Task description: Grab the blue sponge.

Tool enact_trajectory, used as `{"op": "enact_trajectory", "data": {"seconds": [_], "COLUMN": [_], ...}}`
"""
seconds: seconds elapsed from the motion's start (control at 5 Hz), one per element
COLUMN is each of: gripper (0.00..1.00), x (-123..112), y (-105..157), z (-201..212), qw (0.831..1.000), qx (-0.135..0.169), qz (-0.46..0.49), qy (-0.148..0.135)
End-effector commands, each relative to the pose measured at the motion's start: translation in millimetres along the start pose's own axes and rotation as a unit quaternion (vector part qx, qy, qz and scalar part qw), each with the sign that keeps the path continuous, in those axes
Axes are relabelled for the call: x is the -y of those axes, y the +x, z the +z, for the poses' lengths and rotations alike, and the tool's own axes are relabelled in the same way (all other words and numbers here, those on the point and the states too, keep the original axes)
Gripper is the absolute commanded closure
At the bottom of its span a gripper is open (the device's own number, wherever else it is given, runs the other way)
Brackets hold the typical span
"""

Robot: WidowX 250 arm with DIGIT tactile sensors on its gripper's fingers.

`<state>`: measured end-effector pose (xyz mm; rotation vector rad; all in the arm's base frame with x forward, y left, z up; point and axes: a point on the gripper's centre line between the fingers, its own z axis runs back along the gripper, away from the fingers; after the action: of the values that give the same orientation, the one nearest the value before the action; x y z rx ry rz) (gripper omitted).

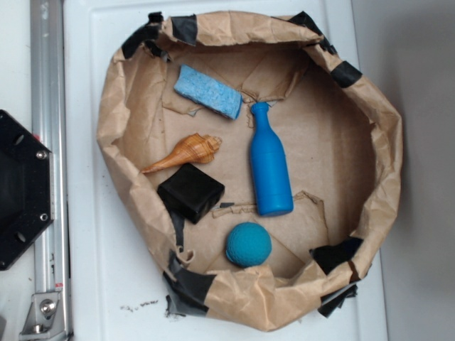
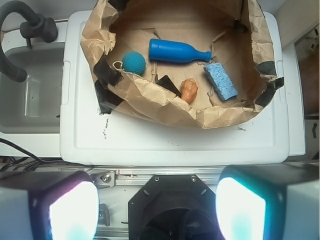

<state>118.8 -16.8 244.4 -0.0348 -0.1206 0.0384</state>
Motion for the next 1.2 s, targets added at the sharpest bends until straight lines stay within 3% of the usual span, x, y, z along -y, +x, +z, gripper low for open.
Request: {"op": "enact_trajectory", "data": {"seconds": [0.0,0.2,0.4,0.6,0.8,1.0], "gripper": [0.0,0.0,0.0,0.0,0.0,0.0], "x": [0.0,-17.8,-29.1,-51.8,-73.3,-96.3], "y": [0.0,47.0,84.9,112.4,115.5,105.5], "z": [0.0,-33.0,-65.7,-118.8,-149.8,-175.3], "qw": [1.0,0.999,0.996,0.991,0.991,0.973], "qx": [0.0,0.006,-0.003,-0.046,-0.04,-0.025], "qz": [0.0,-0.026,-0.074,-0.097,-0.124,-0.212], "qy": [0.0,0.041,0.057,0.076,0.038,0.093]}}
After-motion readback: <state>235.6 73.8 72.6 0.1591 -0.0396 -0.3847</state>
